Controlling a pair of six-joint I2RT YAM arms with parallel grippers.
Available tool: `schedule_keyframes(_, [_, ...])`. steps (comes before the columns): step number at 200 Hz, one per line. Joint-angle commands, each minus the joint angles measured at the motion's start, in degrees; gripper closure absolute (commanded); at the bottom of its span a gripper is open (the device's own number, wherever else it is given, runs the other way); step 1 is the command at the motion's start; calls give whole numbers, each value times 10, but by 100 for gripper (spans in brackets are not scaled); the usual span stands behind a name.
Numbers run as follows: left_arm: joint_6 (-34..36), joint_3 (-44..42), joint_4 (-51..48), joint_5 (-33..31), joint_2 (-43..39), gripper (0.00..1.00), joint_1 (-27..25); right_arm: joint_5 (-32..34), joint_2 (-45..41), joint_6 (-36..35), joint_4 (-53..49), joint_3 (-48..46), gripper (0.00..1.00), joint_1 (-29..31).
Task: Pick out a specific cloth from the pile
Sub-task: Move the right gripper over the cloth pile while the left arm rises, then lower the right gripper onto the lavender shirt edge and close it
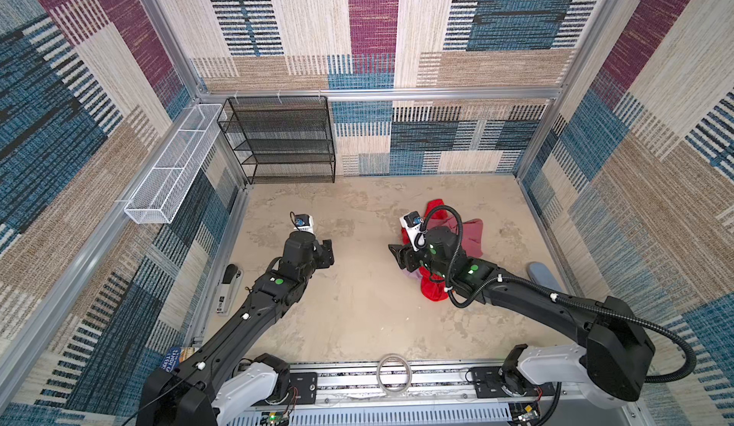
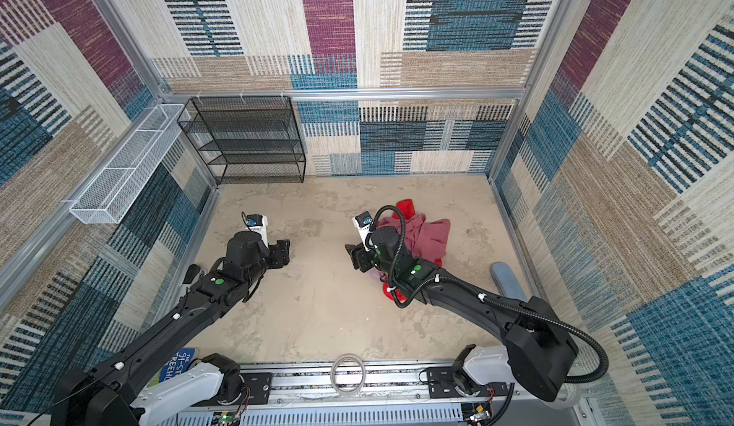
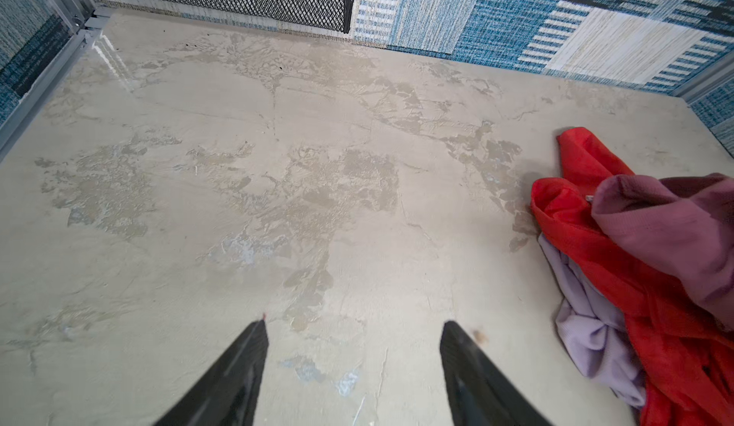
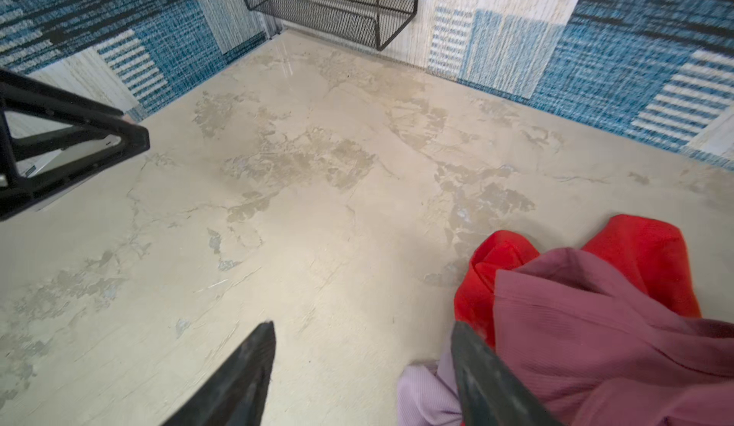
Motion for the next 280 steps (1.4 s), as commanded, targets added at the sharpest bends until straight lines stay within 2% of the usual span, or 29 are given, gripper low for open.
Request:
schedule_keyframes(1, [-16, -3, -9, -7, -5, 28, 0, -32, 18, 19, -21, 4, 32, 1])
schedule_keyframes(21, [-15, -4, -9, -4, -2, 28, 0, -49, 42, 34, -38, 5, 35, 1])
schedule_keyframes(106, [-2, -3, 10, 24, 34, 29, -1, -18, 140, 76, -95, 33, 49, 1])
schedule_keyframes(166, [-6, -11, 11, 19, 23, 29, -1, 58, 190, 72, -124, 54, 50, 1])
schedule_keyframes(280, [4, -21, 20, 3, 32, 29, -1, 110, 249, 56, -128, 89, 52, 1])
